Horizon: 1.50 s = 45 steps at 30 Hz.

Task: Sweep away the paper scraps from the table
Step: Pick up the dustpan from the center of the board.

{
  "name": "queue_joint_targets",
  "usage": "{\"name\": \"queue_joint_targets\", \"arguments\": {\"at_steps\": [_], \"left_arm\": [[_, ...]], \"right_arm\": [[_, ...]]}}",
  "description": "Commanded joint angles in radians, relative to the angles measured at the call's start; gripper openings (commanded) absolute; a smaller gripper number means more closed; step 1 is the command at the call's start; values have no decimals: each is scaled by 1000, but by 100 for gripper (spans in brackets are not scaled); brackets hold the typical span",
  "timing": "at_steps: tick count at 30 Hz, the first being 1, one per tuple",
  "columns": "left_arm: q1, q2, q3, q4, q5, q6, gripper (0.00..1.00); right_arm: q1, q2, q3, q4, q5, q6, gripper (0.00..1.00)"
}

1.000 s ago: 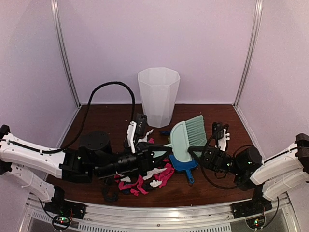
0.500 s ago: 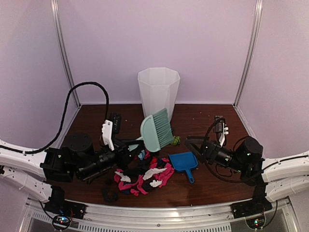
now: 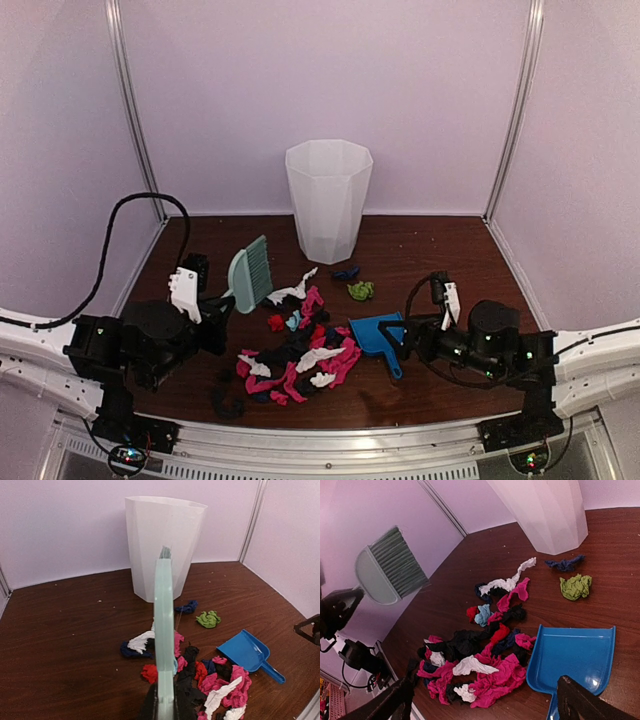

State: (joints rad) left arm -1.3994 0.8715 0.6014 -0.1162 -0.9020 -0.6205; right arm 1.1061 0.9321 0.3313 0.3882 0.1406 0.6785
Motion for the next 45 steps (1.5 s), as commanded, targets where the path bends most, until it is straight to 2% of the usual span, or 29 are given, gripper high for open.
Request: {"name": "queue_joint_targets", "arguments": {"at_steps": [1,8,10,13,16,19,29,45], "left_arm": [[9,7,2,-124,-162,-70,0],[16,-5,49,-245,-196,-165,0],[16,-1,78,-317,-165,-212,0],[16,9,81,-331,-83,-213,0],[16,11,78,-368,-72,-235,0],[16,10,97,-413,-55,-233,0],[16,-64,74,-425,-41,-219,0],[17,-5,88,-381,-2,-180,0]], "right_arm": [[107,4,51,-291,238,79,100],[232,136,147,-512,398,264,95],[247,220,174,-547,405,292,92],[251,339,221,-586,407,315,88],[251,432,249,-609,415,317,83],[251,483,241,-571,431,314,74],[250,536,154,-318,504,227,54],[234,663,129,-154,544,175,45]]}}
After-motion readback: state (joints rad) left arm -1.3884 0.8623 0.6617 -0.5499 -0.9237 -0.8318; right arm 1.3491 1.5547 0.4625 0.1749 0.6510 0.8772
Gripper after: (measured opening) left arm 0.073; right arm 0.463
